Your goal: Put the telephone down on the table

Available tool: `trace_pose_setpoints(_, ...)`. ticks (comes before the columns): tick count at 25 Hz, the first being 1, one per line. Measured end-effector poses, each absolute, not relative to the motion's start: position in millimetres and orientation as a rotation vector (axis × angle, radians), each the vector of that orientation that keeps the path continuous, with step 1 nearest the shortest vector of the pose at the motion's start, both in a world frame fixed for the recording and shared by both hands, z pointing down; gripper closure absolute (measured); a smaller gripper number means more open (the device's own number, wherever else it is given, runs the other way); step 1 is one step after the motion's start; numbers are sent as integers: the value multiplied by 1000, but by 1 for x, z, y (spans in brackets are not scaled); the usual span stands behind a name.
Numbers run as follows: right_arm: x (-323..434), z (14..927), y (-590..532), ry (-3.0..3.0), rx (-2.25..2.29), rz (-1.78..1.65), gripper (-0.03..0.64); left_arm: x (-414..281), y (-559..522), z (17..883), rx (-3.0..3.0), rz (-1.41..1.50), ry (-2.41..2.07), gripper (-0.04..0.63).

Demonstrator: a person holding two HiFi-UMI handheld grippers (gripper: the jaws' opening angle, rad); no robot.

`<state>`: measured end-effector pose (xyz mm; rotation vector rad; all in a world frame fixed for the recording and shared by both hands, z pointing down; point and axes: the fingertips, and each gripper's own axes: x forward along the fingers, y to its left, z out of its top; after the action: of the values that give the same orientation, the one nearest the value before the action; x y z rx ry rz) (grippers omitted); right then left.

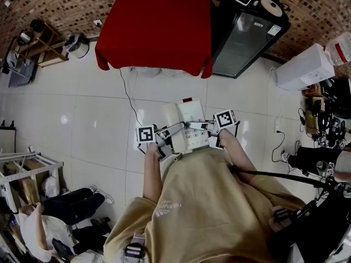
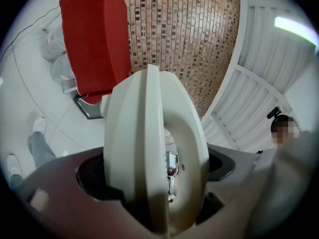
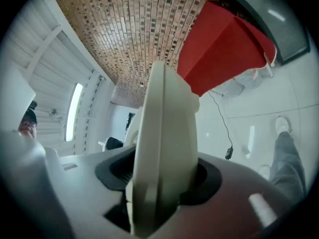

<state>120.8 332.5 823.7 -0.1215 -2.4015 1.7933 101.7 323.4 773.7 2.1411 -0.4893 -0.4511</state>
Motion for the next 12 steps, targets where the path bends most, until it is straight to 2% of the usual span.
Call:
trace_pose_setpoints(3,121,821,305,-2209,-17,1979,377,100,285,778,2122,-458,-510,143)
trace_pose_setpoints(6,115,818,247,-2390,-192,1760,376,96,238,782,2096,-483,-548,143)
trace_pose_setpoints(12,81,774,157,-2528,-307,1563,376,63,155,758,2102,-486,-612,143)
